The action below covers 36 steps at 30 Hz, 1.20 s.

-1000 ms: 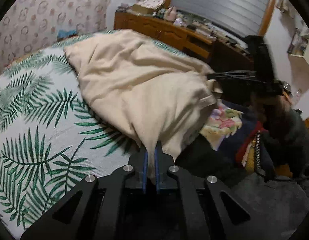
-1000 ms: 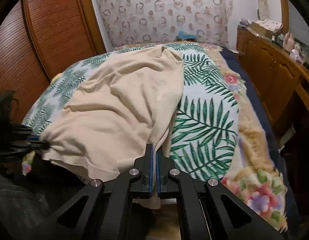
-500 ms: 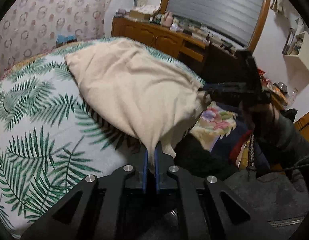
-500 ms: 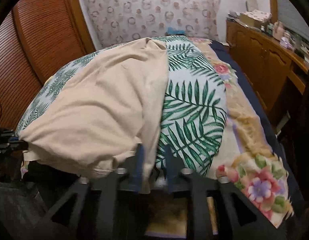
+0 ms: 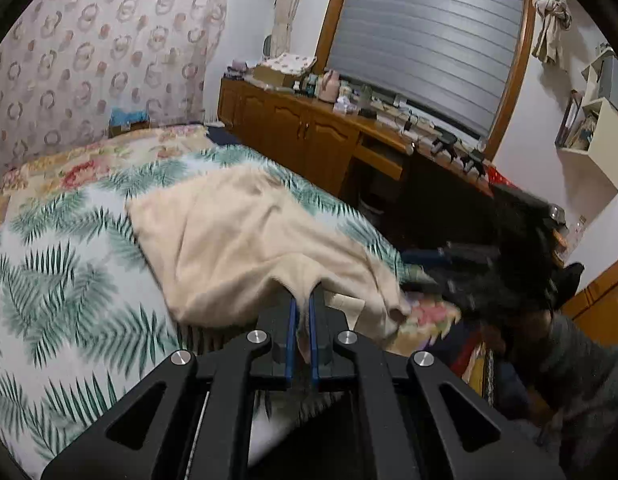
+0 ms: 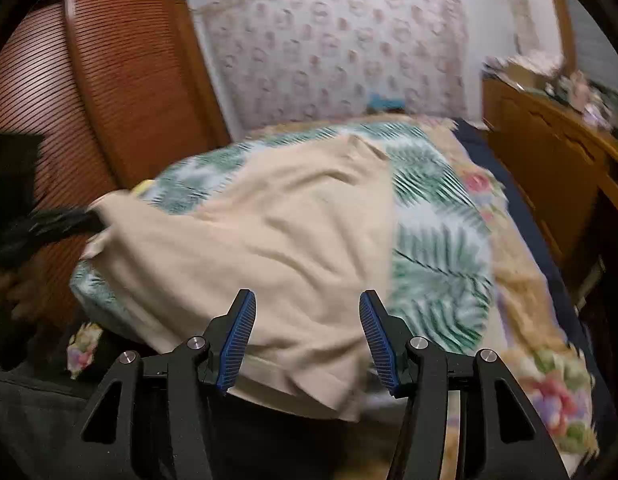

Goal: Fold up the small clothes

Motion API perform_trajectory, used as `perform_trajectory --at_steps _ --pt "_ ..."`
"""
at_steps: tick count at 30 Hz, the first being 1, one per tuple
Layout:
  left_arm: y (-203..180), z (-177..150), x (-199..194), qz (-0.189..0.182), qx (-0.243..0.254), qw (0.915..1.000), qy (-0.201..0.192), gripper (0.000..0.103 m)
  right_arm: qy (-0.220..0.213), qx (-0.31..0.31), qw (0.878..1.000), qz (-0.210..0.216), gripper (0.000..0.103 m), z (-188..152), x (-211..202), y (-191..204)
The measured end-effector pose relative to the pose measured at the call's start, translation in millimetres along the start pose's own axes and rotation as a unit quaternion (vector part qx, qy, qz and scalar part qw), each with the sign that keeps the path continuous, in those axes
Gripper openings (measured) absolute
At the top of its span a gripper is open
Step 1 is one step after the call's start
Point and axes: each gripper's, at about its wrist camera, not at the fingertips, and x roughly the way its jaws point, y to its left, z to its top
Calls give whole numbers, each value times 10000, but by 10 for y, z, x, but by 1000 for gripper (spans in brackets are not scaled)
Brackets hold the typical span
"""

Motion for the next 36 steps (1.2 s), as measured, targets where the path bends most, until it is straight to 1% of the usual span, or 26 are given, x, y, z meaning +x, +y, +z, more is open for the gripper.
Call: perform_trajectory --at_steps 3,5,6,10,13,17,24,28,31,33,34,35,36 --pt "6 187 56 -19 14 10000 -56 6 -88 -252 9994 228 63 38 -14 197" --pt "-6 303 113 19 84 9999 -84 6 -128 -384 9989 254 72 38 11 283" --pt "-8 346 141 19 102 9999 -86 6 -93 -454 9986 237 73 34 50 326" --pt "8 470 245 57 117 9999 -103 6 46 -668 9977 61 74 3 242 409" --pt "51 524 301 95 61 9999 -131 6 248 -871 9957 -208 74 -58 388 439" --pt "117 567 359 152 -42 9998 -148 6 504 -943 9936 -350 74 -192 467 475" --pt "200 605 412 193 -181 9995 -188 6 651 -940 9922 -497 74 -266 508 558" --pt "257 606 391 215 -260 9992 -230 6 713 -1121 9874 -862 74 -271 597 548" --pt "335 606 355 220 -360 9987 -295 6 769 -1093 9874 -848 74 -259 627 496" --pt "381 605 342 206 -419 9984 -321 6 839 -1085 9866 -882 60 -255 653 451" --pt "414 599 338 205 -455 9982 -336 6 818 -1082 9872 -834 49 -251 643 434" --pt "440 594 337 196 -488 9980 -341 6 822 -1104 9868 -849 26 -234 640 428" --pt "482 585 343 179 -532 9978 -339 6 842 -1166 9851 -944 19 -216 643 406"
